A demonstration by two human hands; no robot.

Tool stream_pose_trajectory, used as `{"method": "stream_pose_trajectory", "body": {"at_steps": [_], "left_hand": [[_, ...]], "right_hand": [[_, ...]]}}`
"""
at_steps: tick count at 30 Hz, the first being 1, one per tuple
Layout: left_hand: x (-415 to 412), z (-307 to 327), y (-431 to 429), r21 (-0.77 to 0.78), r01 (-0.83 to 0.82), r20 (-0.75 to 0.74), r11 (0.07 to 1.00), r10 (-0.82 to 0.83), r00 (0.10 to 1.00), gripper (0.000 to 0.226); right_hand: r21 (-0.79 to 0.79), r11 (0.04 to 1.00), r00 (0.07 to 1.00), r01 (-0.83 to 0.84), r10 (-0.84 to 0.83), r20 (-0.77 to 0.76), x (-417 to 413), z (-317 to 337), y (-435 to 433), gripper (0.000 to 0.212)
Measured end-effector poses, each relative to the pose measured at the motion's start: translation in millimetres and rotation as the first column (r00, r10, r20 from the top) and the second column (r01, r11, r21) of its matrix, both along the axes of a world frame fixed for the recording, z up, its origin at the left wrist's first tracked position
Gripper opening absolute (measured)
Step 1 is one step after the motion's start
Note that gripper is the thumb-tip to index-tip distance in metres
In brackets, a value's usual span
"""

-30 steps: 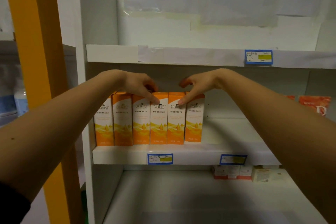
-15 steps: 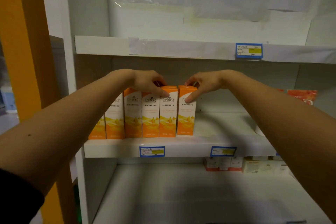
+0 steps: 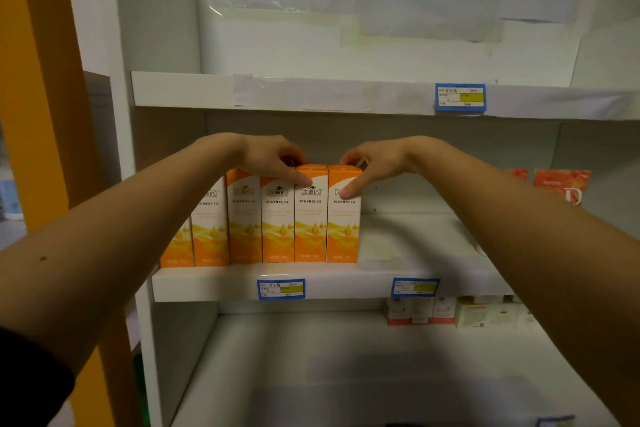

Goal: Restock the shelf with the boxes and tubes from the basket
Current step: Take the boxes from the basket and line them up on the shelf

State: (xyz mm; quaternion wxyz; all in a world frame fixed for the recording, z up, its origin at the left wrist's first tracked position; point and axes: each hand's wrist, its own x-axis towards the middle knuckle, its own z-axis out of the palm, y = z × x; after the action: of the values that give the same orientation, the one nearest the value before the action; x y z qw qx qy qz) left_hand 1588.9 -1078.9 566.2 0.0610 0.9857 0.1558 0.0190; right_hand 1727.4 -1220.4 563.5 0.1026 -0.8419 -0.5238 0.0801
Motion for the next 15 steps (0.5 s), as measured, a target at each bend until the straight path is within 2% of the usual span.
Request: {"method": "stream_pose_trajectory", "body": {"at_steps": [7,12,15], "left_hand": [[2,0,-5,-0.006,-0.013,-0.003,1.0,0.013,1.0,0.055],[3,2,-13,-0.018,-0.04,0.045,0.999,0.041,0.998,0.06],[9,1,-22,-0.024,-0.007,0.133,1.0,0.01,0.991,0.054]], "right_hand": [[0.074,0.997,1.0,-0.009,0.01,-0.013,4,-8,-3,0.055],[0.12,0.993,1.0,0.02,-0.022,0.016,8,-13,-16,0.085],[0.152,0.988,0.998,0.014,-0.022,0.055,12,-13,-37,0.082]]}}
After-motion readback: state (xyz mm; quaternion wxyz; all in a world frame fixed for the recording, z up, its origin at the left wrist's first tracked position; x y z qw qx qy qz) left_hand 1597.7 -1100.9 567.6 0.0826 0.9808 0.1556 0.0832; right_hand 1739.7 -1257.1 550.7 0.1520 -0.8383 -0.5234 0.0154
